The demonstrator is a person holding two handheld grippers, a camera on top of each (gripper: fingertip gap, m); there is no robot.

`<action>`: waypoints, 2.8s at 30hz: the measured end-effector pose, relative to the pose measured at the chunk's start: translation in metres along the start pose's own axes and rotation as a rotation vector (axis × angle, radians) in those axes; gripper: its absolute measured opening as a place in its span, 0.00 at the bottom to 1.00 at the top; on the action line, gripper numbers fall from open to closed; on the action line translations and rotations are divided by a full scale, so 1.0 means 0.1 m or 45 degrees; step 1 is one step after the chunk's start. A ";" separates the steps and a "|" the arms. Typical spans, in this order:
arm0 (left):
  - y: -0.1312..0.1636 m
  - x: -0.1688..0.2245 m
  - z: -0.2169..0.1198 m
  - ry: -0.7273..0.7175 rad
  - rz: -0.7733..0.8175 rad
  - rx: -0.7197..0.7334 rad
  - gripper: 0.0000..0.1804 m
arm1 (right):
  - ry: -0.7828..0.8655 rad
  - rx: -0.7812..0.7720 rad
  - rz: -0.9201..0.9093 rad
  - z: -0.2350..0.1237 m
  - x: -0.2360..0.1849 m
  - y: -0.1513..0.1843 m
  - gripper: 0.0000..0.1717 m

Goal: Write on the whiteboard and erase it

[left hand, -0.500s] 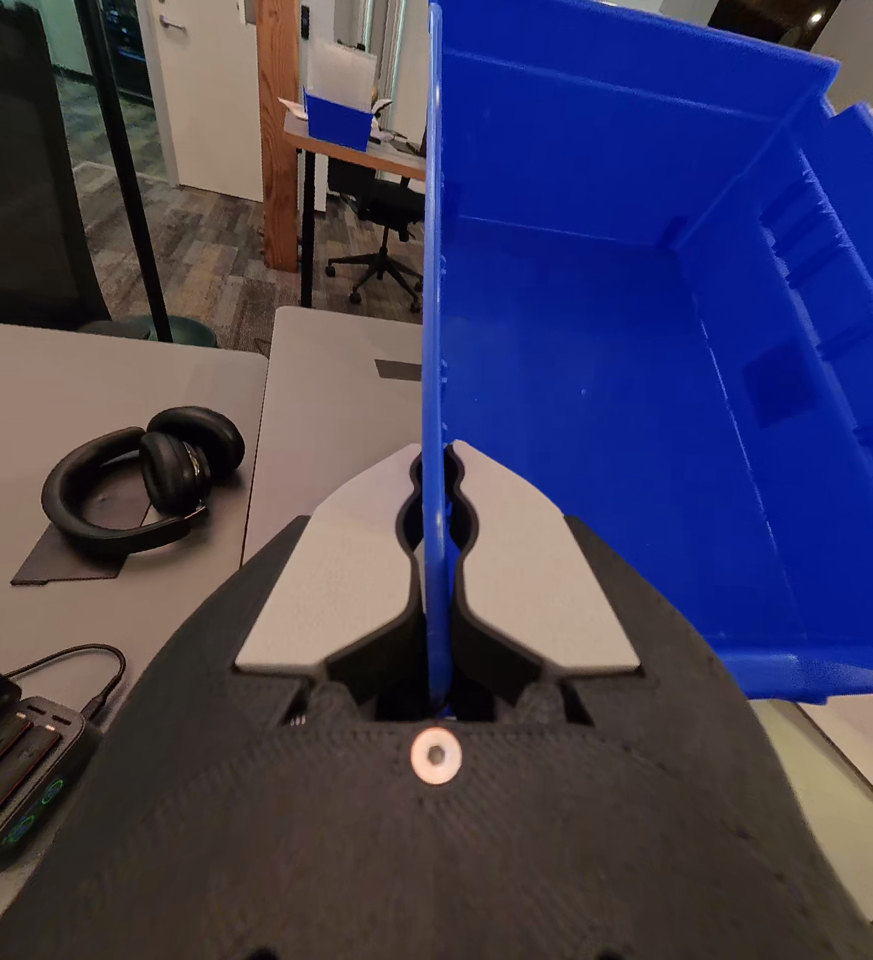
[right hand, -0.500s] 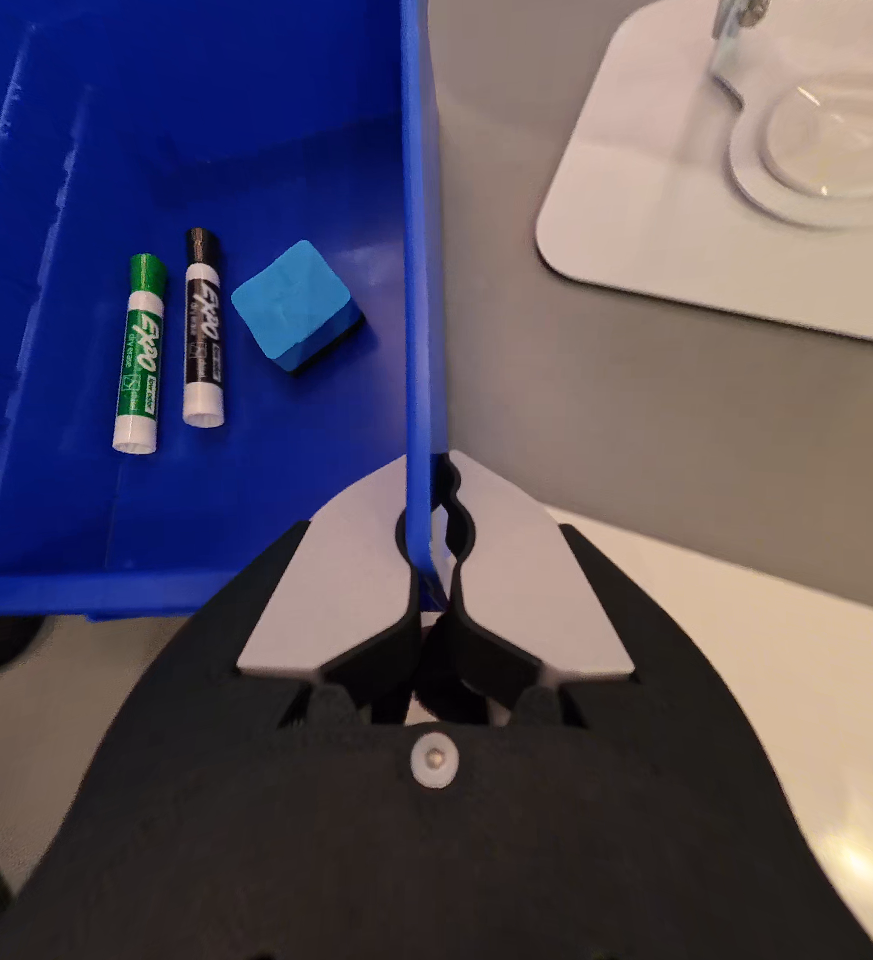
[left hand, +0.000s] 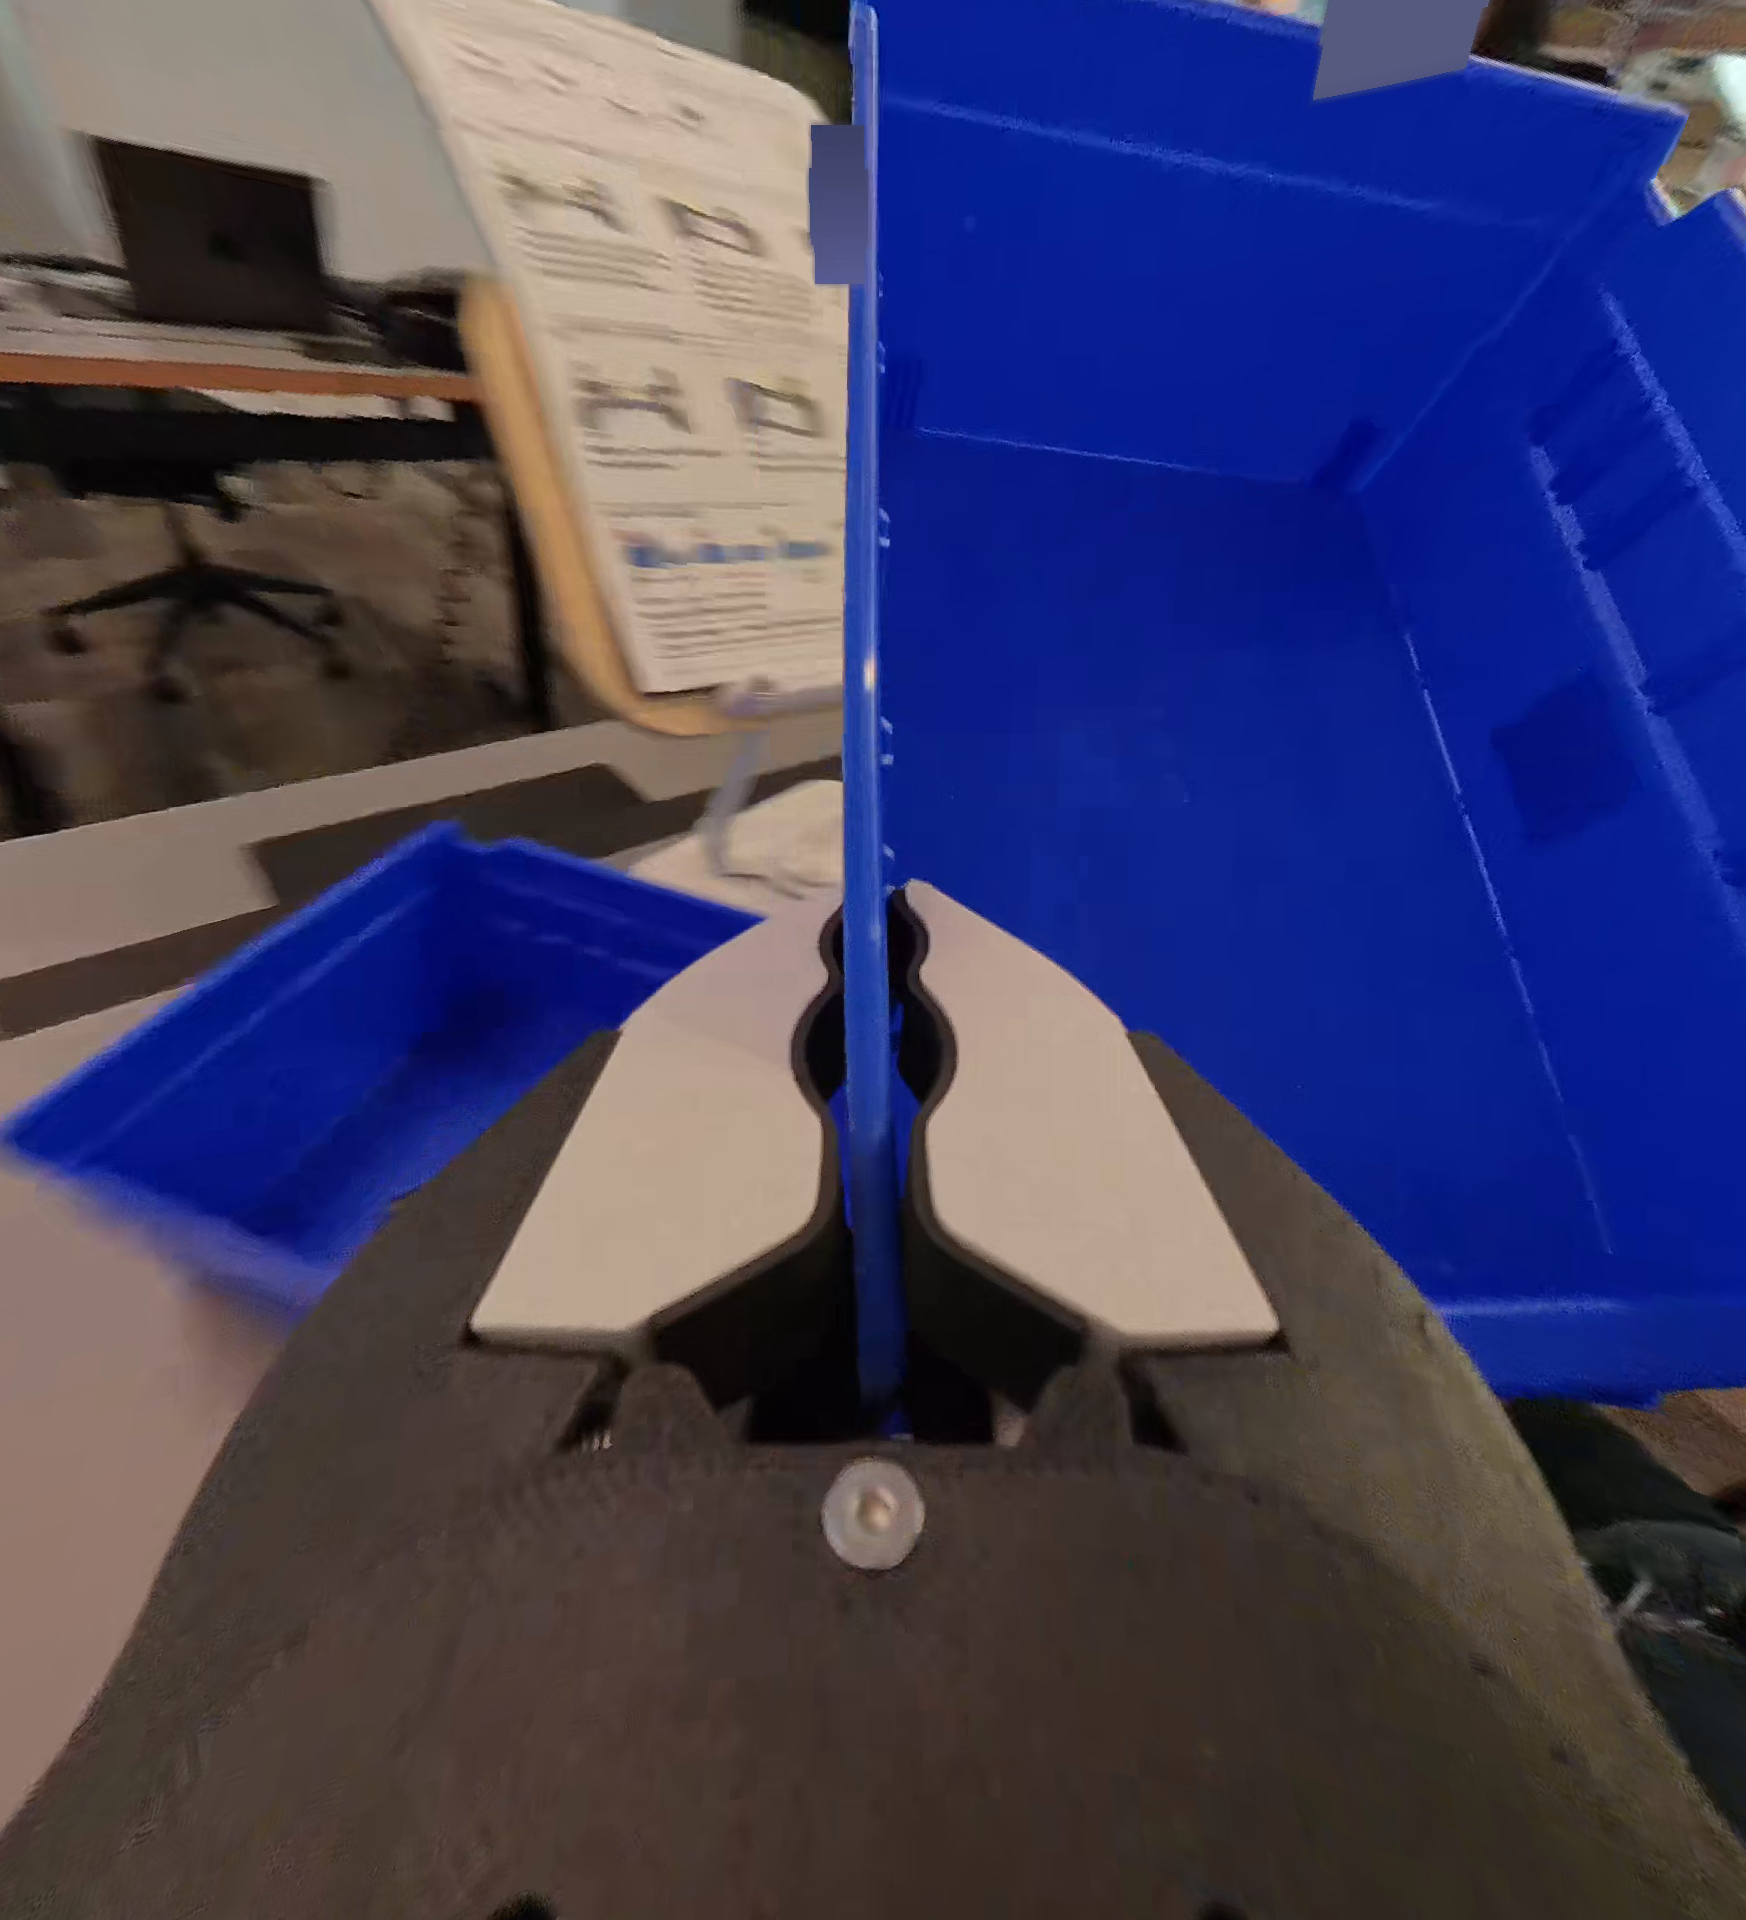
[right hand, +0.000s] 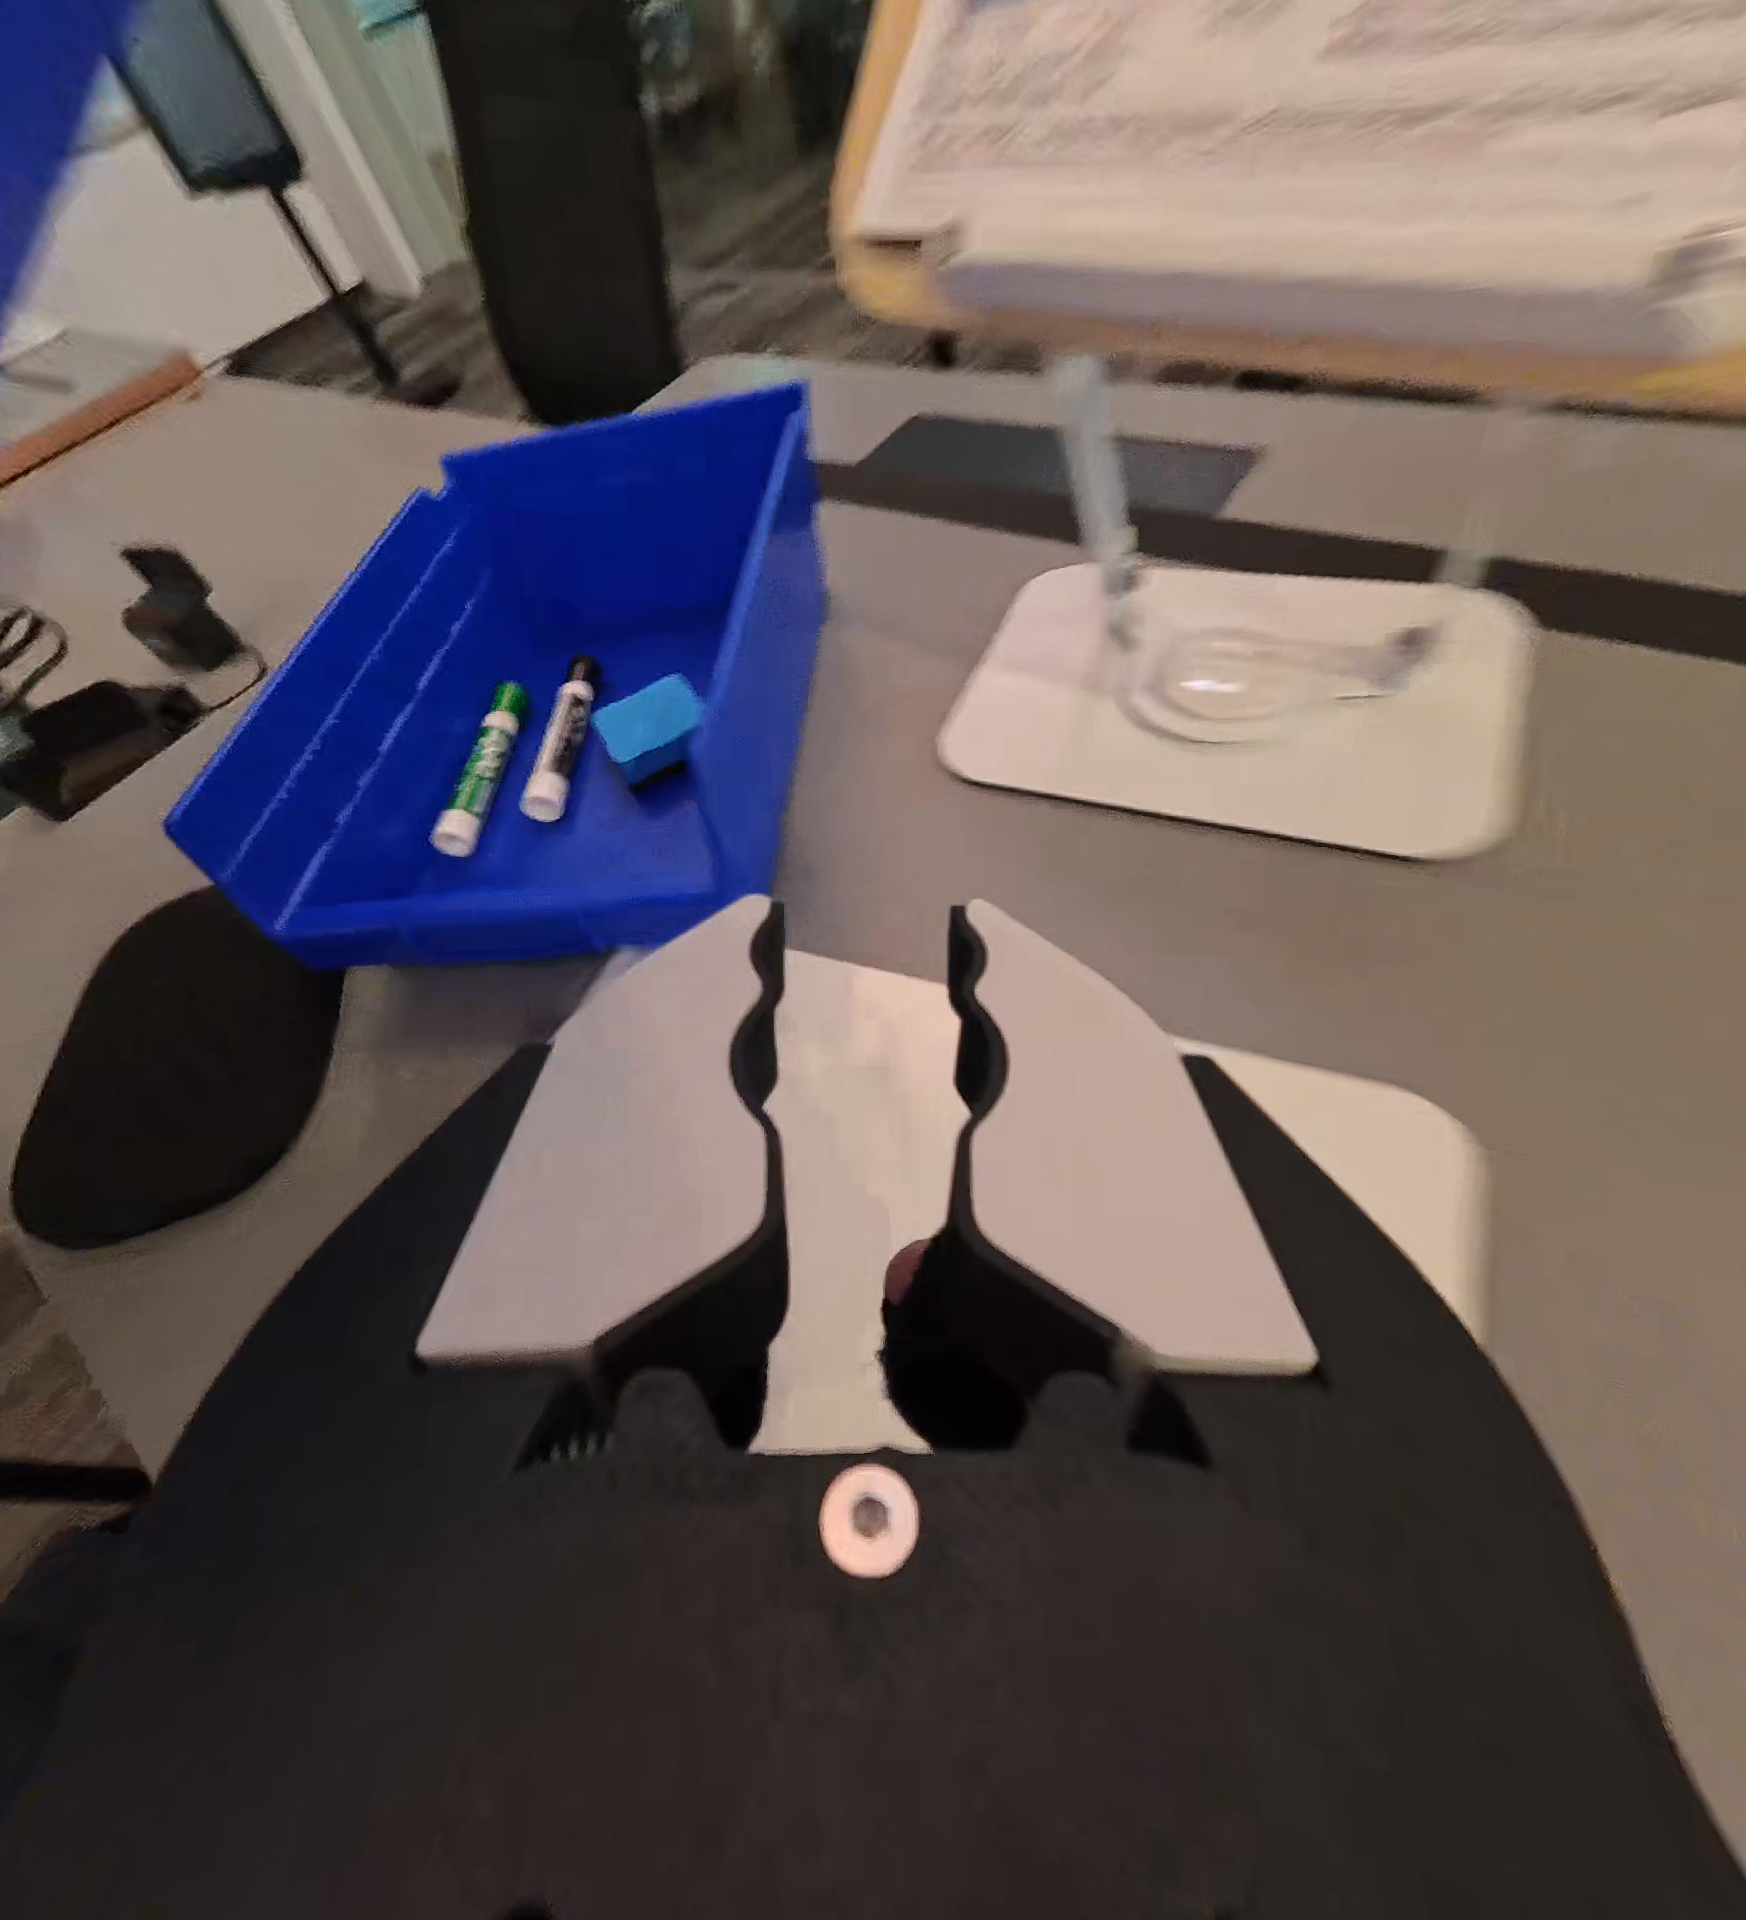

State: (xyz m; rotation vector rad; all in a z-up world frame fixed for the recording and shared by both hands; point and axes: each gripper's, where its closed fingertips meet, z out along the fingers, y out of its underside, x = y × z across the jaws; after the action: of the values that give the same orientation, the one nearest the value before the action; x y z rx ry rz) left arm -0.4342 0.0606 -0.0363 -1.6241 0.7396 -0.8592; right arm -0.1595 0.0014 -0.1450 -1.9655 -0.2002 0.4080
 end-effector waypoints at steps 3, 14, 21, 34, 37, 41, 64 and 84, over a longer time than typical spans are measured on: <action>0.19 0.76 0.80 0.237 -0.022 -0.098 0.03 | 0.184 0.080 0.028 -0.97 0.56 -0.01 0.18; 1.26 2.35 3.43 0.463 -0.126 -0.388 0.03 | 0.647 0.251 0.152 -2.94 1.55 0.48 0.34; 1.60 2.39 4.25 0.259 -0.086 -0.462 0.03 | 0.663 0.085 0.126 -2.31 1.81 0.75 0.48; 1.84 2.54 4.51 0.224 -0.237 -0.538 0.28 | 0.953 -0.256 -0.035 -1.73 3.02 1.07 0.07; 1.80 2.73 4.55 0.320 -0.402 -0.528 0.35 | 0.989 -0.289 -0.046 -1.78 3.41 0.98 0.04; 1.73 2.92 4.70 0.394 -0.619 -0.438 0.40 | 0.919 -0.259 -0.004 -1.77 3.91 0.91 0.03; 1.33 3.15 4.60 0.592 -0.507 -0.399 0.47 | 0.897 -0.070 -0.114 -1.82 4.27 0.26 0.20; 1.80 -0.33 0.01 -0.841 -0.282 -0.334 0.46 | -0.177 -0.198 -0.614 1.23 -0.28 0.41 0.28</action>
State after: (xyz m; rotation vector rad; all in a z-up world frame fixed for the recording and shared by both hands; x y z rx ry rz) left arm -0.4569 0.0518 -0.2174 -2.0936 0.2101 -0.3307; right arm -0.2325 0.0794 -0.2230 -1.9593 -0.7966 0.2153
